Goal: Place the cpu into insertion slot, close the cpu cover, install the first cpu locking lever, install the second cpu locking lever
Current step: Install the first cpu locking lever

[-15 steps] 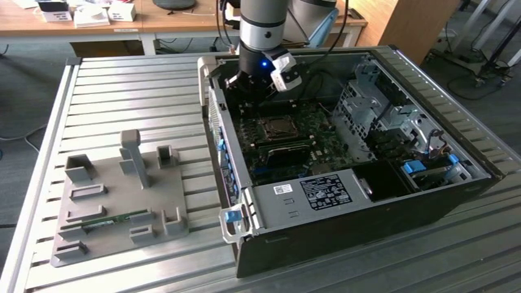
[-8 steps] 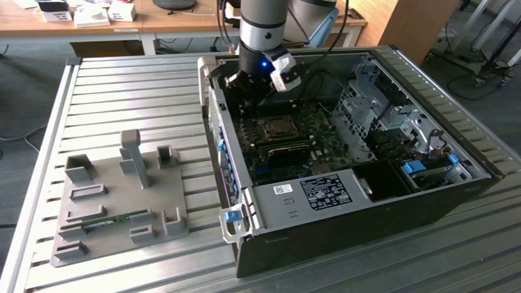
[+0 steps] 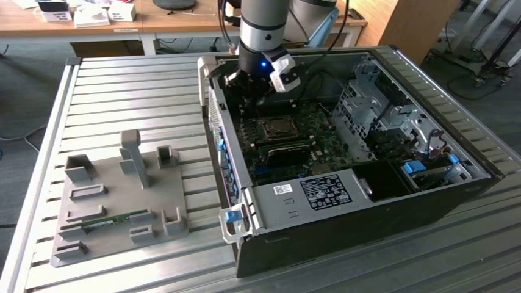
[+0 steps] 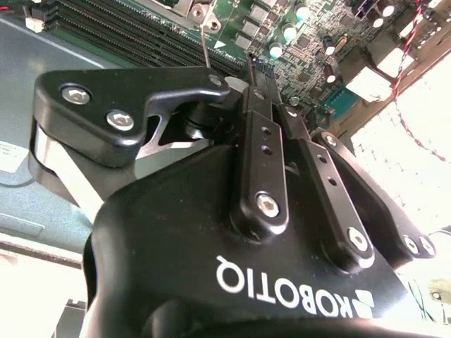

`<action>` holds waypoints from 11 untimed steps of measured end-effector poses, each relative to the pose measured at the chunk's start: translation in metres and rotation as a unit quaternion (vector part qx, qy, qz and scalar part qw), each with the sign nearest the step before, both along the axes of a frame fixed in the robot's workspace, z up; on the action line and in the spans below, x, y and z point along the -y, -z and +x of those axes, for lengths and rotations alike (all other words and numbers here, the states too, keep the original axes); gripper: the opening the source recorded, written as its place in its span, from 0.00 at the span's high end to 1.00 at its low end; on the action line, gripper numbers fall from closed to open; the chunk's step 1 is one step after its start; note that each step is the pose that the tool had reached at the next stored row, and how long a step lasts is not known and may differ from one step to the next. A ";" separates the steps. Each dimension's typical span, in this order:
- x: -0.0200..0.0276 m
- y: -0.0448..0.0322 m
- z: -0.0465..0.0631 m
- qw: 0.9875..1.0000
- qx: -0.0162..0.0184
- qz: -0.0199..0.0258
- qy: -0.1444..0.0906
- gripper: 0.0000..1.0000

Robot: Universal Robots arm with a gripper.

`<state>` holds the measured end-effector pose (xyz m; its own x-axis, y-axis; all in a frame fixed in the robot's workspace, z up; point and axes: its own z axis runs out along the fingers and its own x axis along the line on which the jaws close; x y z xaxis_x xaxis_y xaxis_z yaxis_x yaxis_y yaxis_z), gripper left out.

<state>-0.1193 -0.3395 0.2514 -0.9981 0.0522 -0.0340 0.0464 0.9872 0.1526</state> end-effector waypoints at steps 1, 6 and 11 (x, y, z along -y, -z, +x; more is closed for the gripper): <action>0.0000 0.0000 0.000 1.000 0.000 0.002 0.000 0.89; 0.0000 0.0002 -0.001 1.000 0.000 0.007 0.000 0.89; -0.0001 0.0004 -0.002 1.000 0.000 0.006 0.000 0.89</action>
